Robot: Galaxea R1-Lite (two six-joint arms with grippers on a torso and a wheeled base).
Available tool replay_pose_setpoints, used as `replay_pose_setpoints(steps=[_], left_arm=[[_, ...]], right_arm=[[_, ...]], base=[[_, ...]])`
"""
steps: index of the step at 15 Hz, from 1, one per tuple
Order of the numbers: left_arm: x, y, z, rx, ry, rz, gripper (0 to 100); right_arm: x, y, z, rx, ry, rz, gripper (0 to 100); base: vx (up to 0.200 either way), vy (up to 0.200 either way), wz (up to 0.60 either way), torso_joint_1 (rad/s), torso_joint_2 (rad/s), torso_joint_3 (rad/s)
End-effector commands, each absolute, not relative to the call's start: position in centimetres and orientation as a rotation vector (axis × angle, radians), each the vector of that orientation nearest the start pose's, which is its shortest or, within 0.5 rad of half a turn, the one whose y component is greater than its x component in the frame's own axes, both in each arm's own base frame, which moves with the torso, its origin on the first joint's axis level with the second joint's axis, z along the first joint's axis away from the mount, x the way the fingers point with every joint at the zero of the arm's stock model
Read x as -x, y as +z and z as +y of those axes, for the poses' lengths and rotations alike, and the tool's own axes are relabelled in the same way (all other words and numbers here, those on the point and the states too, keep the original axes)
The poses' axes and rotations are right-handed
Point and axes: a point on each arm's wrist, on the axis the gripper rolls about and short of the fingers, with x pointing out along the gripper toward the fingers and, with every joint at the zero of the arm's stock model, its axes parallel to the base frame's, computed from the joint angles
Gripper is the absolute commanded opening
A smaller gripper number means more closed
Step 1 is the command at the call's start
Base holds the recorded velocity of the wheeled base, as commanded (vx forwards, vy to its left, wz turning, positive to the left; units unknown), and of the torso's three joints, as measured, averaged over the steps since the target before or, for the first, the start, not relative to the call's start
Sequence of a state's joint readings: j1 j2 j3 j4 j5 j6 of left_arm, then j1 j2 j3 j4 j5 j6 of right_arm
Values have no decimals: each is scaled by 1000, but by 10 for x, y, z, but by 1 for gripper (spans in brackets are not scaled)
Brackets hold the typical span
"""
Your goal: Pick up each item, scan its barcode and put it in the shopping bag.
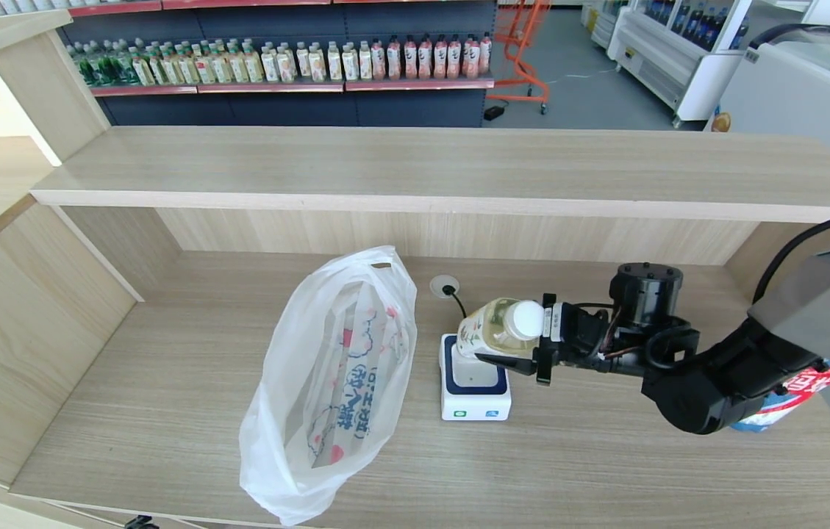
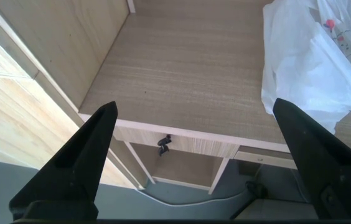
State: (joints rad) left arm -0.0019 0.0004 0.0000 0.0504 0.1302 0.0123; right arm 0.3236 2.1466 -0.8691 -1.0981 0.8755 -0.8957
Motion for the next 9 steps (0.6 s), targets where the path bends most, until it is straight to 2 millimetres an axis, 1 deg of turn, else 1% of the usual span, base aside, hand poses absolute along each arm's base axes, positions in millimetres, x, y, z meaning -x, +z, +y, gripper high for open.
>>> replay_pose_setpoints(steps=[1,2,4,6,7,8,9], left_arm=[[23,70,3,-16,129,51,100],[23,70,3,-16,127,51,100],[23,70,3,-16,129,51,100],[23,70,3,-16,129,51,100],[23,70,3,-16,129,51,100],[23,70,3,-16,129,51,100],[23,70,3,-16,129,51,100]], right_arm=[[-348,111,135,688,1176,-377,0],[-341,125,132,641,1168,-368,0],[-317,168,124,464,1151,-328,0],[-289,198,113,256,1077,-238,0],[-278,206,109,168,1058,-202,0],[-269,210,105,115,1030,-178,0],[-265,209,97,106,993,-165,0]], base=[[0,0,0,0,0,0],[0,0,0,0,0,0],[0,0,0,0,0,0],[0,0,0,0,0,0],[0,0,0,0,0,0],[0,0,0,0,0,0],[0,0,0,0,0,0]])
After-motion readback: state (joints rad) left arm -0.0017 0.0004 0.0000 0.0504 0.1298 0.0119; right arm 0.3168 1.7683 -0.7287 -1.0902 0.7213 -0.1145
